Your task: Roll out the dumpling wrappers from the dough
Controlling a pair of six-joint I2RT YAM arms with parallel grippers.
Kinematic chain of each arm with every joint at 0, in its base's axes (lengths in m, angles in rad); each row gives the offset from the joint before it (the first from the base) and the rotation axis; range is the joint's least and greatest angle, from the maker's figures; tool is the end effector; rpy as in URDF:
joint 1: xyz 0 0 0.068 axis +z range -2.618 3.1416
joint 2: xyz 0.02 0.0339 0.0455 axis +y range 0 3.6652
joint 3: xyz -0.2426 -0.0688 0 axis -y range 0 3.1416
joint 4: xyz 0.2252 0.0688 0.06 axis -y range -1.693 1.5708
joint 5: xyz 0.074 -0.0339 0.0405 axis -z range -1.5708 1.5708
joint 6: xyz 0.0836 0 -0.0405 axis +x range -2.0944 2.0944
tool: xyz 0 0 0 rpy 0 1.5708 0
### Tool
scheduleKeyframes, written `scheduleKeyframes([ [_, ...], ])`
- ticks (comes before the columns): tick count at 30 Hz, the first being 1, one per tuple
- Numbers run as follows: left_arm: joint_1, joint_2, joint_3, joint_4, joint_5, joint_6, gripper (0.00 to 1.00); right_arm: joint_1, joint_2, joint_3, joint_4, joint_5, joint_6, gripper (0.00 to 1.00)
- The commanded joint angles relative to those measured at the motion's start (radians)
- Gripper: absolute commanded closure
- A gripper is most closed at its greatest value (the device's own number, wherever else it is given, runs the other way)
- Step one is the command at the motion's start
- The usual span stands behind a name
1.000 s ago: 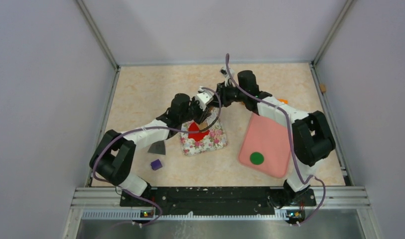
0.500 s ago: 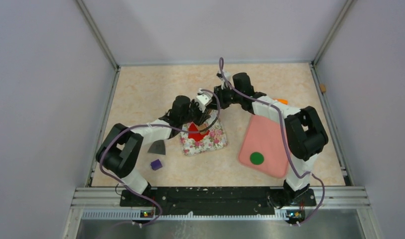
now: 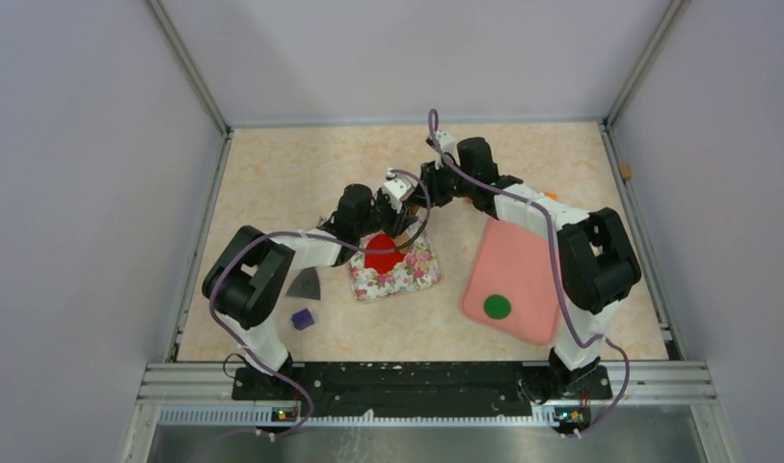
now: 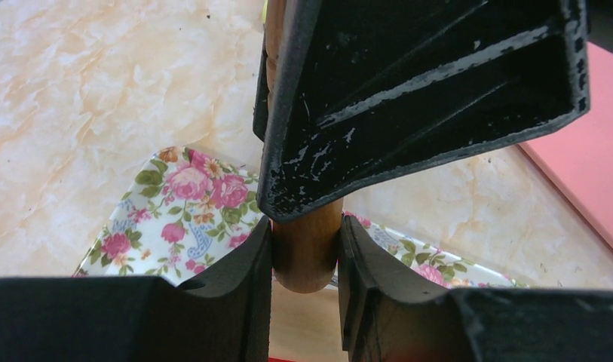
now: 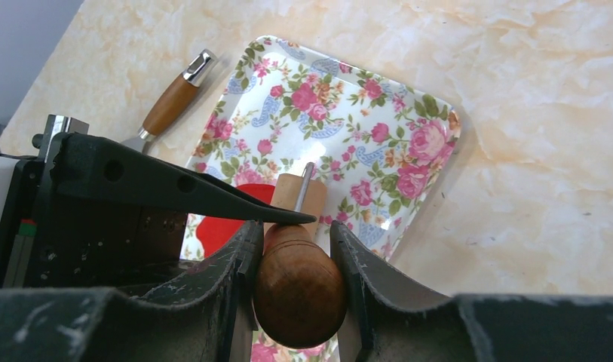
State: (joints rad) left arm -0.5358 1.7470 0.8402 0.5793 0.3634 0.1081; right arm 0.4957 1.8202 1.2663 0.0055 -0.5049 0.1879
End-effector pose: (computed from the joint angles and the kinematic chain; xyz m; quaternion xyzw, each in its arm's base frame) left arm 0.3224 -0.2260 0.1630 0.3528 0.7252 -0.2651 0.5286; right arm 0.3577 0.2394 0.2044 -0.2502 0.8158 0.3640 0.3733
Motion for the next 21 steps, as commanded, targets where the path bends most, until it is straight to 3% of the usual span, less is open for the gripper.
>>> scheduleKeyframes([
  [1,-0.002,0.085,0.038,-0.082,-0.052,-0.058,1.00,0.031,0.003,-0.033,-0.175,0.018,-0.105,1.00],
  [12,-0.002,-0.062,0.248,-0.266,0.010,-0.036,1.00,0.038,-0.216,0.082,-0.272,-0.117,-0.092,1.00],
  [21,0.004,-0.272,0.092,-0.390,-0.054,0.022,1.00,0.098,-0.258,-0.018,-0.116,-0.168,0.044,1.00],
])
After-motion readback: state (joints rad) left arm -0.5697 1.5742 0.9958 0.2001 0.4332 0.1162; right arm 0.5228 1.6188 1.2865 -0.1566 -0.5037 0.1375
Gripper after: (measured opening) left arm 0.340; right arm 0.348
